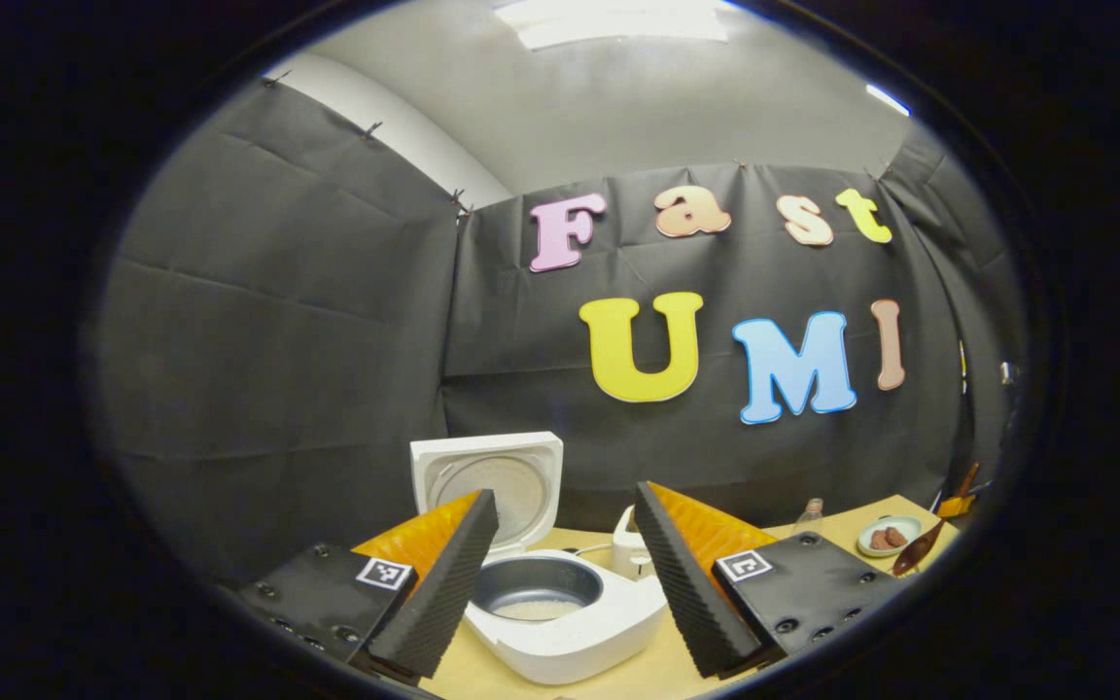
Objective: Close the left gripper, press the button to open the rice cooker; take a wooden spoon from the chopstick holder with the right hand, scoop a spoonful of rice and pour it into the rice cooker, then put the wooden spoon back into the chopstick holder.
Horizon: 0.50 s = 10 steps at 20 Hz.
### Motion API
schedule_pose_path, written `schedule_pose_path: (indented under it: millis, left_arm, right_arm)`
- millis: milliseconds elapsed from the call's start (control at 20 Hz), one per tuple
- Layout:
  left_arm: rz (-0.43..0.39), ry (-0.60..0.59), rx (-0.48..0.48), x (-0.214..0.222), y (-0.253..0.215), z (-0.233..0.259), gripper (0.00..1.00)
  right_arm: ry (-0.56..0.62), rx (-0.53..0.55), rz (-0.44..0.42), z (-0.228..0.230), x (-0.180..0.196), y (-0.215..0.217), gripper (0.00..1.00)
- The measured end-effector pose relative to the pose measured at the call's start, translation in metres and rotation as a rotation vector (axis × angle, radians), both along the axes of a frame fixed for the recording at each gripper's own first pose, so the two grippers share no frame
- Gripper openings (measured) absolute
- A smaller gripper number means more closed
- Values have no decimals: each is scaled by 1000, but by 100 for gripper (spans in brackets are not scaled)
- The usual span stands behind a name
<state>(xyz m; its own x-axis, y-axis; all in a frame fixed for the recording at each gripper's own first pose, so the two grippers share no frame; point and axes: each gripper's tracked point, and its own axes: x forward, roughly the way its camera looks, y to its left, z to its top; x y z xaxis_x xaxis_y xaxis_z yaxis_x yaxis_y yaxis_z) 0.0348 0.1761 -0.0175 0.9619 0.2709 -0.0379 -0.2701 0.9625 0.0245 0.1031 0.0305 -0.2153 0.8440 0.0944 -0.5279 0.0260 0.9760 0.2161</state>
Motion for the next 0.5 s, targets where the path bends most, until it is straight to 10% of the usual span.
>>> schedule_pose_path:
  millis: [500]
  left_arm:
    - [17,33,-17,-21,43,-17,98]
  right_arm:
    - [-68,55,141,12,0,96,10]
